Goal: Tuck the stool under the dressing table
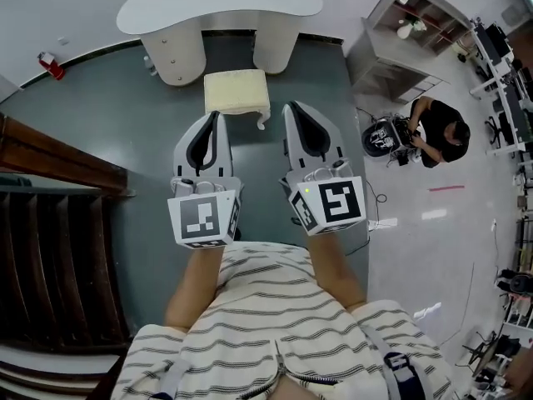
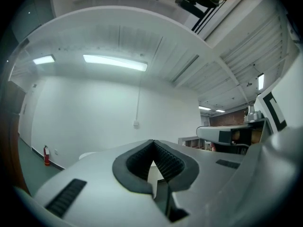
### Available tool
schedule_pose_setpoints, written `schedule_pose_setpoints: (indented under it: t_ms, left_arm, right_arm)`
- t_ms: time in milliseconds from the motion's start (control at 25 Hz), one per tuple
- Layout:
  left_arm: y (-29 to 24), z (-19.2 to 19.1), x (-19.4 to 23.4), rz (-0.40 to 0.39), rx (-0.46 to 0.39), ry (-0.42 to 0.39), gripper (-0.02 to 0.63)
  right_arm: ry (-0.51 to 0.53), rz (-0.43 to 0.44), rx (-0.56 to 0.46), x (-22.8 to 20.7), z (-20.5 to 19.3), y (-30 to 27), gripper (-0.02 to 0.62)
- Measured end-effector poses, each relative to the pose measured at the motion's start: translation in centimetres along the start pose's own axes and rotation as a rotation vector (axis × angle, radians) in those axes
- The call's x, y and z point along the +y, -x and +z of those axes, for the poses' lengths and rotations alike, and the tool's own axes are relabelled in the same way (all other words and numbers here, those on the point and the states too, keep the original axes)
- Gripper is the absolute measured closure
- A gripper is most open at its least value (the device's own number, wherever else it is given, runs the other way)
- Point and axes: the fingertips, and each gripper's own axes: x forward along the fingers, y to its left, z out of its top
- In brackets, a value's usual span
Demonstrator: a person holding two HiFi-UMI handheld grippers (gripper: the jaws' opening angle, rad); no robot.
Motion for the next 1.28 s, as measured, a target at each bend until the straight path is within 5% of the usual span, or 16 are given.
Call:
schedule_pose_setpoints:
  t_ms: [640, 1280]
  left_arm:
    - [-11.3, -1.6, 10.1, -0.104, 0.032, 0.04, 0.601]
    - [-22.9, -7.8, 9.3, 0.005, 0.099, 0.029, 0.601]
  right_arm:
    - [0.041, -0.119, 0.054, 0.0, -1.5, -14.9, 0.591]
    - [0.002, -0.079, 0.112, -10.5, -8.0, -22.9, 0.591]
